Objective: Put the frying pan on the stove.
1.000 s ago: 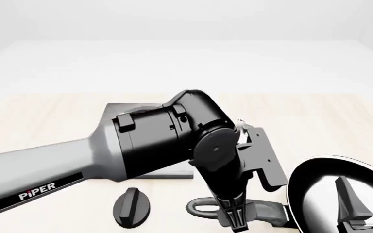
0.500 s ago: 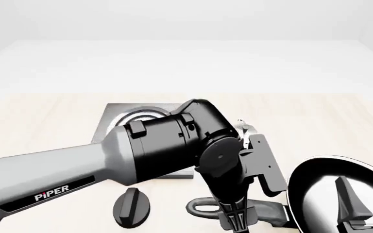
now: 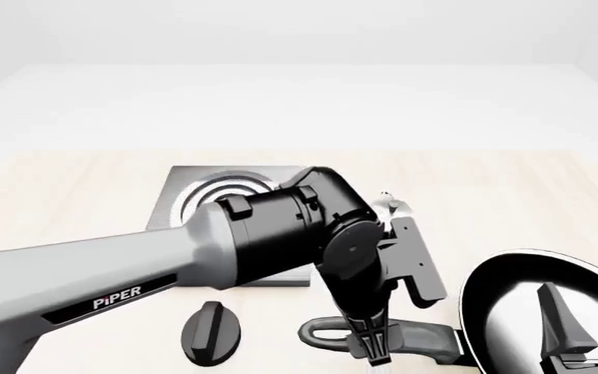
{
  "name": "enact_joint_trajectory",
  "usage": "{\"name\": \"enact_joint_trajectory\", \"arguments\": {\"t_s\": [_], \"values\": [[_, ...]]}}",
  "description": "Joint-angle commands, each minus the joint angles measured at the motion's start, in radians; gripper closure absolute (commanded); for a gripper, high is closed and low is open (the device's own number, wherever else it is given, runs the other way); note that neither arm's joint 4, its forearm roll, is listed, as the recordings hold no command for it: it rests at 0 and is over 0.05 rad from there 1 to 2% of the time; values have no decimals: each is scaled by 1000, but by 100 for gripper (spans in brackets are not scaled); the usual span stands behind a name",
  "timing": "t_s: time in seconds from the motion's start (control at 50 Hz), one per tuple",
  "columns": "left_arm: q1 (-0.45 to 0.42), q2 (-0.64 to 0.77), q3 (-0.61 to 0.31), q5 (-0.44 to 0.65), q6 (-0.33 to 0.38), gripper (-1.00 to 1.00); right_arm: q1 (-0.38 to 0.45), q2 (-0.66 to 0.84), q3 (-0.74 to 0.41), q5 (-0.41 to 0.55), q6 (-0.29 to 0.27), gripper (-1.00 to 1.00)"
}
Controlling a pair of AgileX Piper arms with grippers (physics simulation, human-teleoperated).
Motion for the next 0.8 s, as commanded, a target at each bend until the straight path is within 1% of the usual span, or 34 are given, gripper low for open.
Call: {"name": "enact_joint_trajectory", "arguments": {"t_s": [0.02, 0.1, 0.28, 0.3, 0.32, 0.38, 0.44, 0.52, 0.72, 0.74, 0.8], "values": [[14, 16, 21, -30, 4, -100, 0, 0, 0, 0, 0, -100], [10, 16, 33, -49, -12, -100, 0, 0, 0, 0, 0, -100], [18, 31, 52, -73, -4, -100, 0, 0, 0, 0, 0, -100], [10, 28, 55, -77, -14, -100, 0, 0, 0, 0, 0, -100], [22, 35, 54, -77, -1, -100, 0, 0, 0, 0, 0, -100], [17, 34, 59, -86, -12, -100, 0, 0, 0, 0, 0, -100], [26, 40, 64, -92, -5, -100, 0, 0, 0, 0, 0, -100], [19, 44, 75, -109, -16, -100, 0, 0, 0, 0, 0, -100], [29, 62, 84, -133, -11, -100, 0, 0, 0, 0, 0, -100], [14, 54, 92, -141, -26, -100, 0, 0, 0, 0, 0, -100], [33, 69, 87, -141, -10, -100, 0, 0, 0, 0, 0, -100]]}}
